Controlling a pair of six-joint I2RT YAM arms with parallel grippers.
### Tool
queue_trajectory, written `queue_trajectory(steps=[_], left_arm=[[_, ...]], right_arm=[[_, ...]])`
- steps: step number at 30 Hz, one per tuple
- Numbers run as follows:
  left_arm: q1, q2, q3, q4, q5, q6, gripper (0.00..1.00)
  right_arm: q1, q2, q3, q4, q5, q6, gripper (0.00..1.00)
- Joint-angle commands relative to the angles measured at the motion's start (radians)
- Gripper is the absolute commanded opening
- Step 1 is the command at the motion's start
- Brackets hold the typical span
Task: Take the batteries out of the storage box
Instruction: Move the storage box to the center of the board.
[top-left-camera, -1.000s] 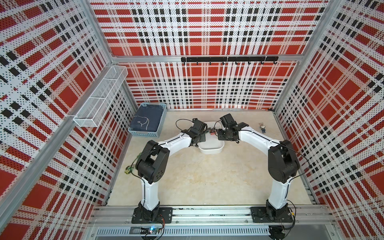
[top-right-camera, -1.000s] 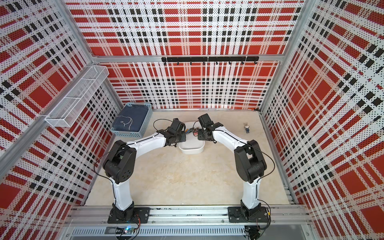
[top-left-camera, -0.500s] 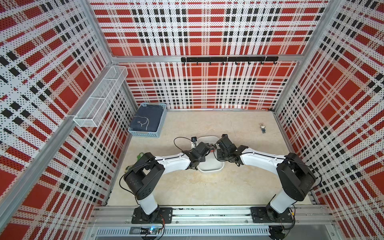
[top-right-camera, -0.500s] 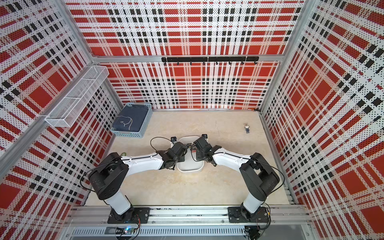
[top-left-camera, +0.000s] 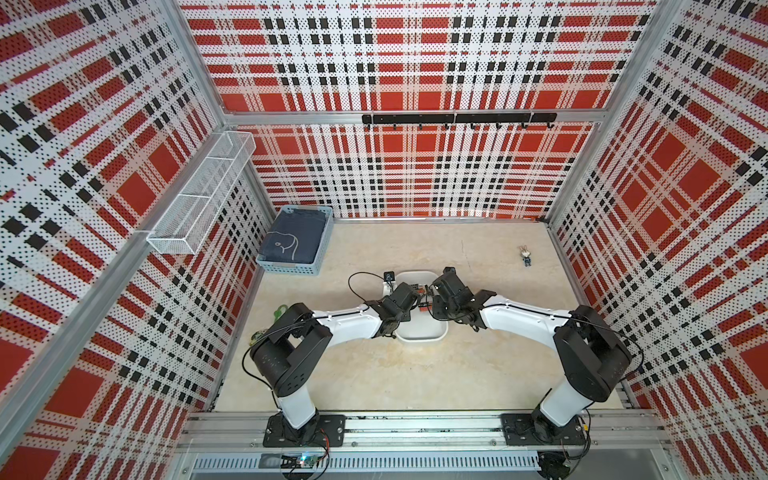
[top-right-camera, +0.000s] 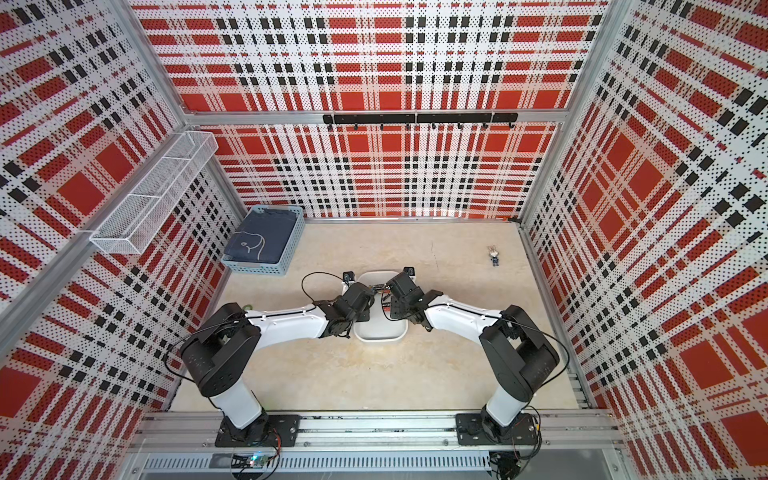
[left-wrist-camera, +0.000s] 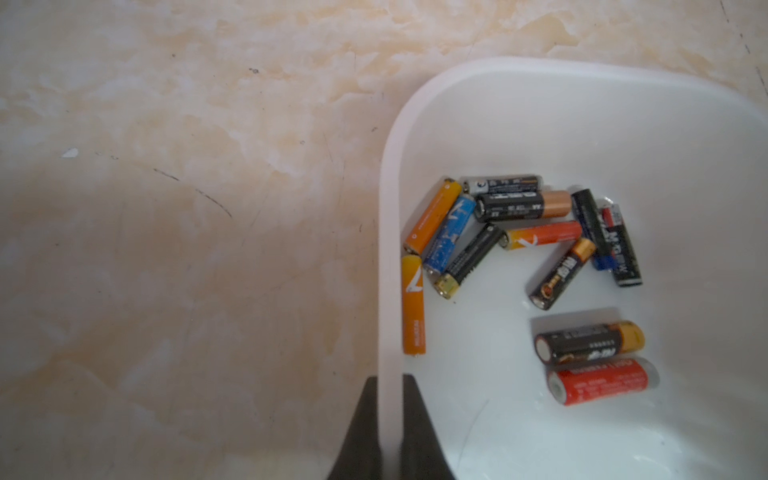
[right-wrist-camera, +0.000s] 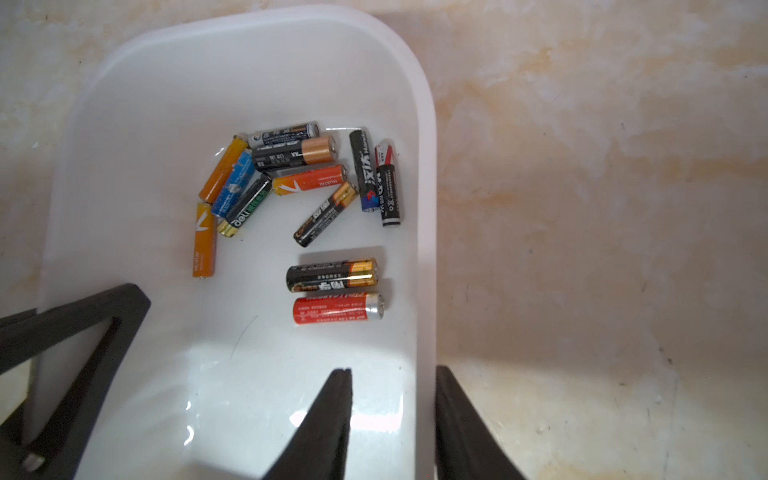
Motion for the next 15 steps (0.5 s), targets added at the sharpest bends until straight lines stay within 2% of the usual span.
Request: queue_trajectory(steps=[1,6,15], left_arm=[[0.001,0.02,0.024,-0.017,-0.011,0.038,0.1],[0.006,-0.002,0.026,-0.023,-0.017,0.044,0.16],[0.004,-0.086,0.073,-0.041,-0.015,0.066,0.32]], right_arm=[[-0.004,-0.053,0.03,-0.047,0.005,0.015,0.48],[-0.031,-0.081,0.053,-0.098,0.002,-0.034,0.56],[-0.091,-0.176,0.067,-0.111,-0.051,-0.134,0.61]])
